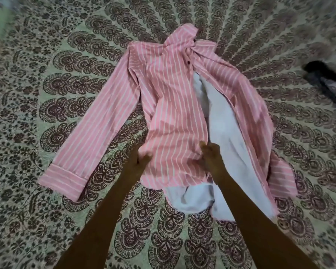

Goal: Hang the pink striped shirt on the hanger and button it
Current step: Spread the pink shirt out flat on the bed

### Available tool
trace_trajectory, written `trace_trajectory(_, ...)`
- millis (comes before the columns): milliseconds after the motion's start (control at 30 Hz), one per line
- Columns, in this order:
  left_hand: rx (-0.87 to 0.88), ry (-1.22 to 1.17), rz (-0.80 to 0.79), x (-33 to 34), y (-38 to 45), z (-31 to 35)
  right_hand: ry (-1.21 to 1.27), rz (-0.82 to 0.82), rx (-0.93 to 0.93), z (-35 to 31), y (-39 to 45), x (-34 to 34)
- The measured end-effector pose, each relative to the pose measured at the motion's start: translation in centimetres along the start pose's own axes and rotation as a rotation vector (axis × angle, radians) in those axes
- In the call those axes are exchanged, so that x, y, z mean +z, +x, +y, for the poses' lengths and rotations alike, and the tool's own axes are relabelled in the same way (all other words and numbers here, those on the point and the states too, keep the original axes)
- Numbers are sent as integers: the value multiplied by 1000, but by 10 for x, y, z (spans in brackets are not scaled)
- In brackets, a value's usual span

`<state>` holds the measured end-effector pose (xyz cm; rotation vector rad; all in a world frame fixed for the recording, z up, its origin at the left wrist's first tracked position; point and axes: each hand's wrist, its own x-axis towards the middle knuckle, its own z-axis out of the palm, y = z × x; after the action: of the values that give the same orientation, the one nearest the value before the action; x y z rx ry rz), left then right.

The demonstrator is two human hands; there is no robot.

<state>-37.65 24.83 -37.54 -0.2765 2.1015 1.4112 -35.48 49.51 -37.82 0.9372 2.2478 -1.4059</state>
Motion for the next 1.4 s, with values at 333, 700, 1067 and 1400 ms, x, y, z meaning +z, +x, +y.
trace_trajectory(333, -17, 501, 161, 39, -49, -45, 133, 186, -51, 43, -52, -2)
trace_trajectory(700, 71, 494, 432, 90, -35, -20, 482, 594, -33, 52, -45, -42)
trace_trajectory(1067, -391, 635, 479, 2, -109, -89, -14, 61, 24, 65, -86, -1)
trace_trajectory(1400, 168, 1016, 287, 19, -102, -79, -174, 121, 24, 84, -91, -8)
